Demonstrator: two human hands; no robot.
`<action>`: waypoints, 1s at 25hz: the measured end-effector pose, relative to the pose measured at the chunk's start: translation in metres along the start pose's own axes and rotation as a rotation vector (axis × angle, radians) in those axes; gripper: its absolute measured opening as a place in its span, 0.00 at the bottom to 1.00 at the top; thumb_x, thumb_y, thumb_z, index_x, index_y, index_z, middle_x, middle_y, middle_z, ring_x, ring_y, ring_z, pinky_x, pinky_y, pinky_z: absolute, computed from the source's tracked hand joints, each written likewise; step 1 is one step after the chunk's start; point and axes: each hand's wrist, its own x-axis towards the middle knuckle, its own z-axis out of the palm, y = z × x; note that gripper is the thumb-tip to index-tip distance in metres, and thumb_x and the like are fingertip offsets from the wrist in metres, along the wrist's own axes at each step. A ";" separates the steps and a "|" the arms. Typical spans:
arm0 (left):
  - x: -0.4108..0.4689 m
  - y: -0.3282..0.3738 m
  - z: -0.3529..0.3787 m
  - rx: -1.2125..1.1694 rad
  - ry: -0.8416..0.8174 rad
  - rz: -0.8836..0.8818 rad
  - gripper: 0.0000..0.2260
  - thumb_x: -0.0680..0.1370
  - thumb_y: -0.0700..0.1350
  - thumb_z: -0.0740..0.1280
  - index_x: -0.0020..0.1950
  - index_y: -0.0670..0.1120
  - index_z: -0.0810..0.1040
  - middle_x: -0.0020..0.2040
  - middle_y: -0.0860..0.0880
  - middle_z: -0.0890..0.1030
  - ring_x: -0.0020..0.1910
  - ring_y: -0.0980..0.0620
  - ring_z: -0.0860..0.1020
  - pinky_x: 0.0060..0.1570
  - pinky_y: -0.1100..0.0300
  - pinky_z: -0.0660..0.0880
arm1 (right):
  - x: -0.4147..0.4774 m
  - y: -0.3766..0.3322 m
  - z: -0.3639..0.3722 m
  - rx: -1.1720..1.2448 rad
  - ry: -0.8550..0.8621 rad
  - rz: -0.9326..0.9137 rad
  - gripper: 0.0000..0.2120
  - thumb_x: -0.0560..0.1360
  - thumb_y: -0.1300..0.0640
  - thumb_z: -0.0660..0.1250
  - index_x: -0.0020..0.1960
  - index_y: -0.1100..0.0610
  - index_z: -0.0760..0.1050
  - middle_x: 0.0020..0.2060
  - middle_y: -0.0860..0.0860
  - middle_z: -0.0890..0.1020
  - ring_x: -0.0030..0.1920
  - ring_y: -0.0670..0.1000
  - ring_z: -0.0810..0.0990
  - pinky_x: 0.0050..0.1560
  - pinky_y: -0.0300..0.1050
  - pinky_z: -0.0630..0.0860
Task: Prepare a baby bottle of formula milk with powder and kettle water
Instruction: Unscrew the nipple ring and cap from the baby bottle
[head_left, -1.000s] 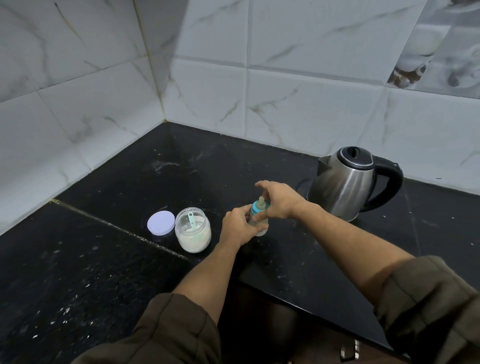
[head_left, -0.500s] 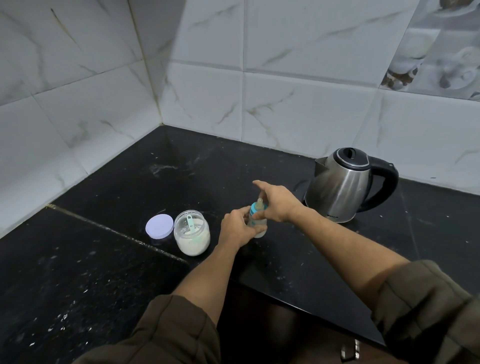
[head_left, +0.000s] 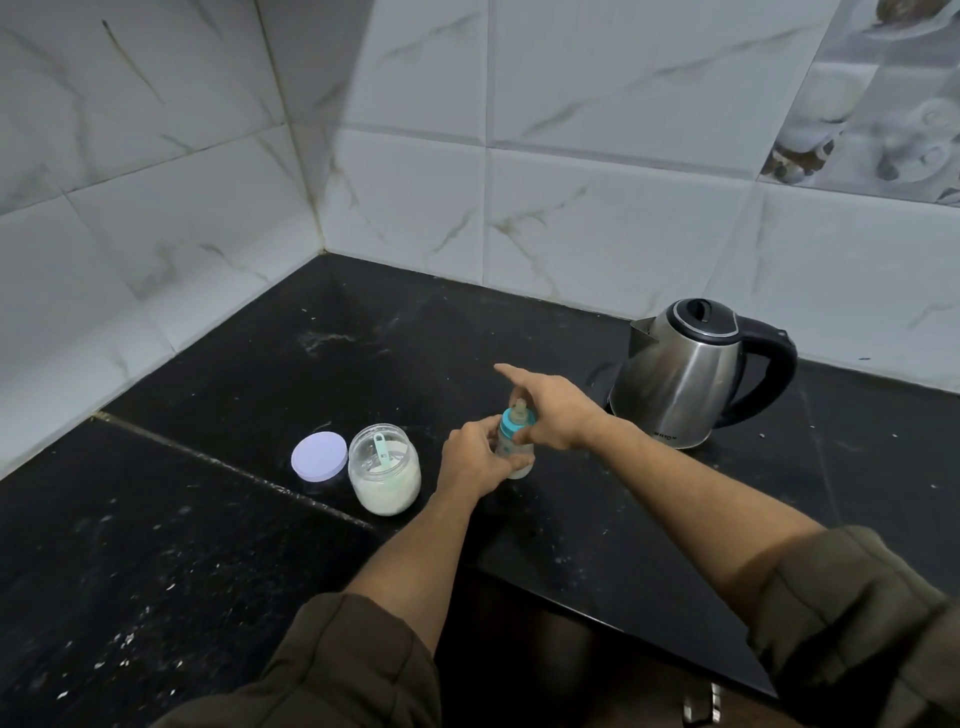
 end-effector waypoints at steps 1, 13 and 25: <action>0.000 0.000 0.000 0.001 0.005 -0.004 0.26 0.69 0.53 0.82 0.66 0.53 0.82 0.54 0.56 0.87 0.56 0.55 0.83 0.63 0.49 0.79 | 0.000 0.000 -0.003 -0.017 -0.031 -0.034 0.48 0.74 0.64 0.76 0.85 0.50 0.53 0.61 0.50 0.81 0.63 0.53 0.80 0.69 0.51 0.76; 0.001 0.001 0.000 0.001 -0.003 -0.015 0.27 0.70 0.52 0.82 0.67 0.52 0.81 0.56 0.55 0.87 0.58 0.55 0.83 0.64 0.50 0.79 | -0.002 0.000 -0.002 0.018 0.008 -0.006 0.45 0.74 0.62 0.77 0.84 0.50 0.57 0.61 0.49 0.82 0.63 0.52 0.80 0.68 0.48 0.76; 0.003 -0.001 0.002 0.015 0.002 -0.022 0.28 0.68 0.53 0.83 0.67 0.52 0.82 0.55 0.55 0.87 0.56 0.55 0.84 0.63 0.48 0.80 | -0.001 0.000 -0.004 -0.108 -0.019 -0.021 0.39 0.75 0.62 0.76 0.82 0.50 0.65 0.66 0.48 0.82 0.68 0.52 0.79 0.69 0.47 0.75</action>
